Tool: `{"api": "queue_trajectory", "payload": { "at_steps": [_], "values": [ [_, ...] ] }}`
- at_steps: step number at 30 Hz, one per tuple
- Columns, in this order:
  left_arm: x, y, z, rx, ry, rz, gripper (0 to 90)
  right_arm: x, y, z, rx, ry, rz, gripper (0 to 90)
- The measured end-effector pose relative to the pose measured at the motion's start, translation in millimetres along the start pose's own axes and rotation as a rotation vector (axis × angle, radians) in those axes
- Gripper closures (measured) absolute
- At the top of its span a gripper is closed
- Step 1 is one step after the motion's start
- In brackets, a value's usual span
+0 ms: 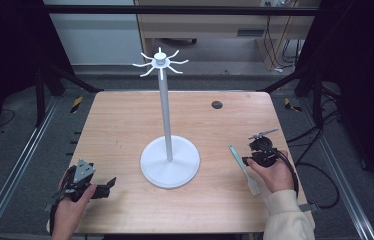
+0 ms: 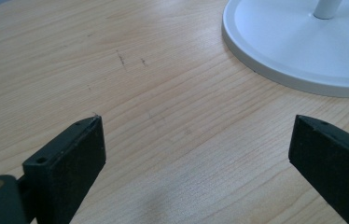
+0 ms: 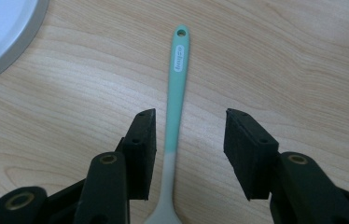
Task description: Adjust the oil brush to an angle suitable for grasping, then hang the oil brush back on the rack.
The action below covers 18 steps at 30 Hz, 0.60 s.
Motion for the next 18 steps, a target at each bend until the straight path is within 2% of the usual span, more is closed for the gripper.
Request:
{"api": "queue_trajectory", "payload": {
  "at_steps": [9,12,18],
  "values": [
    [1.3,-0.5,-0.1,0.002,0.005,0.004,3.4,-3.1,3.1,-1.9,-0.015,-0.026,0.004,53.2],
    [1.0,0.0,0.2,-0.002,0.005,0.000,3.4,-8.3,1.8,-0.9,-0.011,-0.050,0.005,54.8],
    [0.4,0.6,0.3,-0.004,0.002,0.000,3.4,-17.0,0.3,4.5,-0.006,-0.062,0.021,58.8]
  ]
}}
Point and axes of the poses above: each handheld gripper's, and its own axes: x roughly backward along the jaws, z roughly out of its top, y roughly to its right, the point moved 3 cm from there along -x, roughly forward along the jaws, and after that the axes turned 15 degrees about -y, right-handed, at the moved point
